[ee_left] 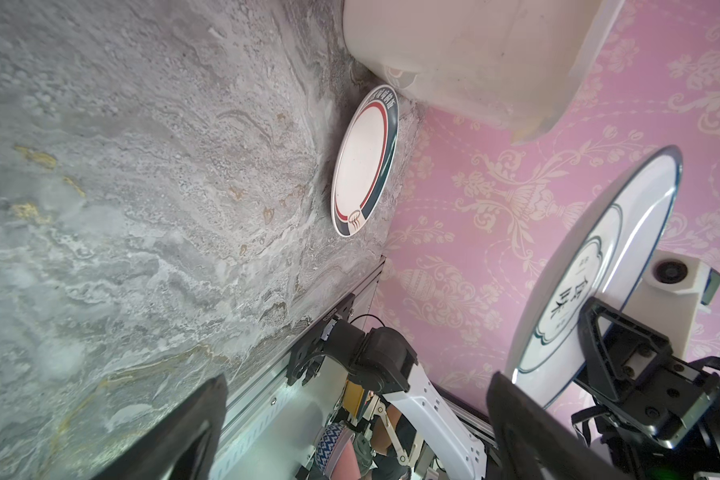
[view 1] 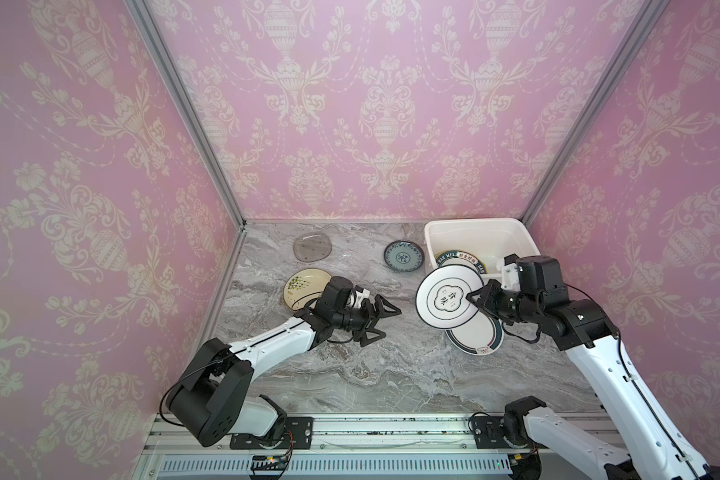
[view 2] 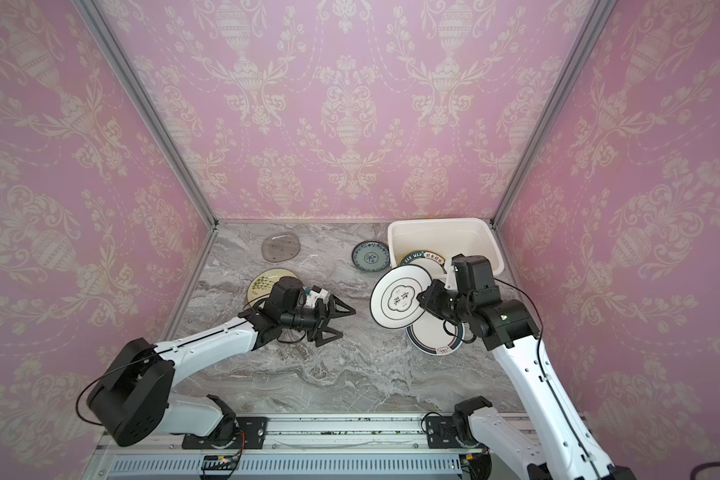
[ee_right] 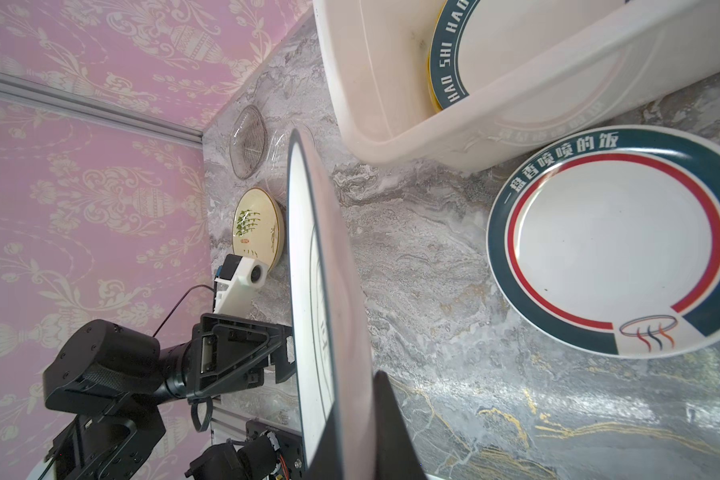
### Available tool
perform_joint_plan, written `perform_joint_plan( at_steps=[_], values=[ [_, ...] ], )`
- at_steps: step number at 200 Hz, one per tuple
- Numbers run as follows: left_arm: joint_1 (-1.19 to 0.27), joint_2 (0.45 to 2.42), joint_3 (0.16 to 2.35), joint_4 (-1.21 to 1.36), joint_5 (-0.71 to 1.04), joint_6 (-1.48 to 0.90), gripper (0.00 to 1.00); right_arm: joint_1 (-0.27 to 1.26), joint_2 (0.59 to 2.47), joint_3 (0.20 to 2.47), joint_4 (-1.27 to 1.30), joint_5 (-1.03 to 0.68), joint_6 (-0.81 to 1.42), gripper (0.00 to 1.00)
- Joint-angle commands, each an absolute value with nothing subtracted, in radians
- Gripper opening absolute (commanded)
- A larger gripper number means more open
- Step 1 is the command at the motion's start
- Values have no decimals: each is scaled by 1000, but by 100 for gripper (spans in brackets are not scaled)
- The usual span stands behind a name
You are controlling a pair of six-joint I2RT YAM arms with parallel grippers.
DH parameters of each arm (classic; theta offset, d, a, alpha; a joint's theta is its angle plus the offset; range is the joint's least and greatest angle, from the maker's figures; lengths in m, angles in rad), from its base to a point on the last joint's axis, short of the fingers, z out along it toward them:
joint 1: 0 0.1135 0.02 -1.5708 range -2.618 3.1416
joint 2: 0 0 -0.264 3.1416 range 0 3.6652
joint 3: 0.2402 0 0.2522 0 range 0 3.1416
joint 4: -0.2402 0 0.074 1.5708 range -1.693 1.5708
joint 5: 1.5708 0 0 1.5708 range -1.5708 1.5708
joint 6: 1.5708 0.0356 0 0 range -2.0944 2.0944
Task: Place the plates into the plastic bin on the countertop
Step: 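Carry the plate with the right gripper toward the bin while the left gripper releases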
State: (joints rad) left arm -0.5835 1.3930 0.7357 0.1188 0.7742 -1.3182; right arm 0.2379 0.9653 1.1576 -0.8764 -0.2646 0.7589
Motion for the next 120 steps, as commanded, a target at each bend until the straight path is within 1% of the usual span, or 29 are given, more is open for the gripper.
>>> perform_joint_plan(
  at_steps=[1,60,88,120],
  values=[
    [-569,1340,837,-38,735,-1158,99,213,977,1234,-856,-287,726,0],
    [-566,1291,1063,-374,598,-824,99,114,1069,1315,-800,-380,685,0],
    [-566,1272,1120,-438,531,-719,99,32,1138,1375,-797,-438,636,0],
    [-566,1272,1159,-467,507,-663,99,-67,1196,1401,-749,-487,632,0]
  ],
)
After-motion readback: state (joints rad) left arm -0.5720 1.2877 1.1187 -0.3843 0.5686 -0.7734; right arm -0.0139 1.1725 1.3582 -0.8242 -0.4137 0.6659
